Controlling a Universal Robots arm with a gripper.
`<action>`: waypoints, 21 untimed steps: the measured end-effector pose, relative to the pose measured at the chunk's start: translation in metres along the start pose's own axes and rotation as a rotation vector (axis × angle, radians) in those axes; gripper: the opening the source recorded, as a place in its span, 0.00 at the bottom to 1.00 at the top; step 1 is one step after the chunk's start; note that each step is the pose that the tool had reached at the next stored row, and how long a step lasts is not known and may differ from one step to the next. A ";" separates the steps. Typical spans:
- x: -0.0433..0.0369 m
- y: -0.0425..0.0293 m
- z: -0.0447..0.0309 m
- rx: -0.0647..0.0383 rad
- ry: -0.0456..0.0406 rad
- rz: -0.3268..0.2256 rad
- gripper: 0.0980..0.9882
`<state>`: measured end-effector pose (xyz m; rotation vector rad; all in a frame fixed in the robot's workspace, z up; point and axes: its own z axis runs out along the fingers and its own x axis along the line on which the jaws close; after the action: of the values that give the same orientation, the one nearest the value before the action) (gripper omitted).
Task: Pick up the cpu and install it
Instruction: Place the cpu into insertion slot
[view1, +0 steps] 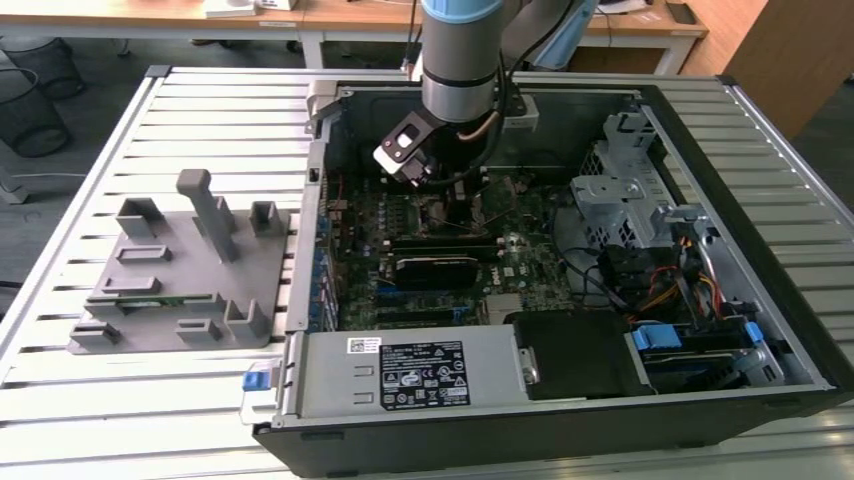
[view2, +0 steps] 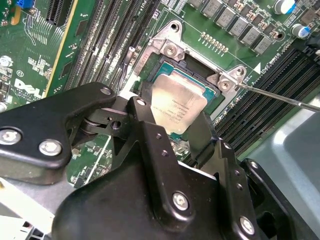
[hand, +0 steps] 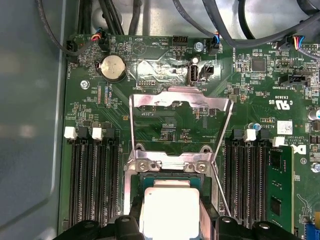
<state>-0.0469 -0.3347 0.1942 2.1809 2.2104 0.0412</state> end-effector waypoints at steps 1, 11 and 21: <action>0.0000 0.0000 0.0000 0.000 0.0000 0.000 0.48; 0.0001 0.0000 0.0001 0.000 0.0004 0.000 0.56; 0.0000 0.0005 -0.0088 0.000 0.0004 0.000 0.48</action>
<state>-0.0468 -0.3346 0.2029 2.1814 2.2101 0.0419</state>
